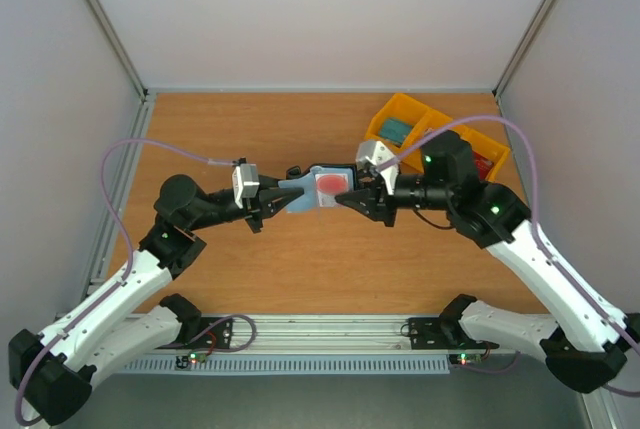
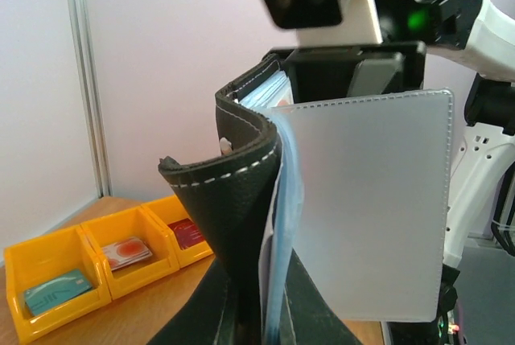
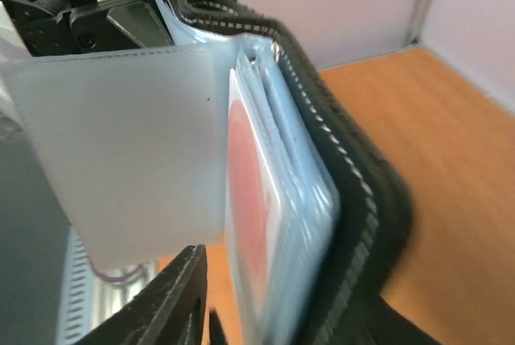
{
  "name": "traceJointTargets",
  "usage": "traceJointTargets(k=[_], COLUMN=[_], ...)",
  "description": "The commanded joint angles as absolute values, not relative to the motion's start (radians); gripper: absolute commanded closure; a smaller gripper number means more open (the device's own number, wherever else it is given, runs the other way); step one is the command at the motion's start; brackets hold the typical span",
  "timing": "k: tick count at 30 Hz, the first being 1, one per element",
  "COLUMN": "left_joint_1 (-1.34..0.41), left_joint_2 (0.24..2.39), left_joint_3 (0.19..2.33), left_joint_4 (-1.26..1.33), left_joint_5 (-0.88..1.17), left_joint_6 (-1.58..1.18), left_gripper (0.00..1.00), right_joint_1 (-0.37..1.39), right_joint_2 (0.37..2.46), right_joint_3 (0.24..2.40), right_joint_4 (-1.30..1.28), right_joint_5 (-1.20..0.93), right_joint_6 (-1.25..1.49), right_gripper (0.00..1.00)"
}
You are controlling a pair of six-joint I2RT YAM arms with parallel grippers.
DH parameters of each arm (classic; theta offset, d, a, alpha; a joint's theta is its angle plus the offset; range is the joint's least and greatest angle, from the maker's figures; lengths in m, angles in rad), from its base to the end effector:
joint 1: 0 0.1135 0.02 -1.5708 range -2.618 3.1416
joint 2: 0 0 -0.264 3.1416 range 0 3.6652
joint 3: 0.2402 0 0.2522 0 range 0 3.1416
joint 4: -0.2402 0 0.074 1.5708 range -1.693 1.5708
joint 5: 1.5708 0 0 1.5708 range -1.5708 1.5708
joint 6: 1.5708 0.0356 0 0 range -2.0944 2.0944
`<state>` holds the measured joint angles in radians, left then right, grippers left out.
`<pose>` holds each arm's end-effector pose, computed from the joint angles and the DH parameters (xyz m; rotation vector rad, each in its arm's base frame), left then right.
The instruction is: Take the credit cards out of the card holder
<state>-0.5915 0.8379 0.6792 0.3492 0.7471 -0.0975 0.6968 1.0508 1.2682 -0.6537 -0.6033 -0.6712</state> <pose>0.1468 -0.1277 0.3492 0.9696 1.1742 -1.0702 0.1471 0.1494 0.4104 -1.5233 1.2601 0.6192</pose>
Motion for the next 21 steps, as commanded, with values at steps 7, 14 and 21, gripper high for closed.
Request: traceJointTargets(k=[7,14,21], left_joint_1=[-0.597,-0.598,-0.598], left_joint_2=[0.822,0.809,0.798], left_joint_3=[0.663,0.66,0.651], left_joint_4=[0.455,0.456,0.454], left_joint_5=[0.795,0.805,0.795], left_joint_6=[-0.08,-0.079,-0.083], left_gripper=[1.0,1.0,1.0], right_joint_1=[0.675,0.674,0.675], right_joint_2=[0.983,1.105,1.163], right_joint_3=[1.365,1.436,1.437], right_joint_4=[-0.799,-0.813,-0.789], right_joint_5=[-0.505,-0.601,-0.804], right_joint_6=[-0.812,-0.805,-0.778], right_gripper=[0.32,0.26,0.81])
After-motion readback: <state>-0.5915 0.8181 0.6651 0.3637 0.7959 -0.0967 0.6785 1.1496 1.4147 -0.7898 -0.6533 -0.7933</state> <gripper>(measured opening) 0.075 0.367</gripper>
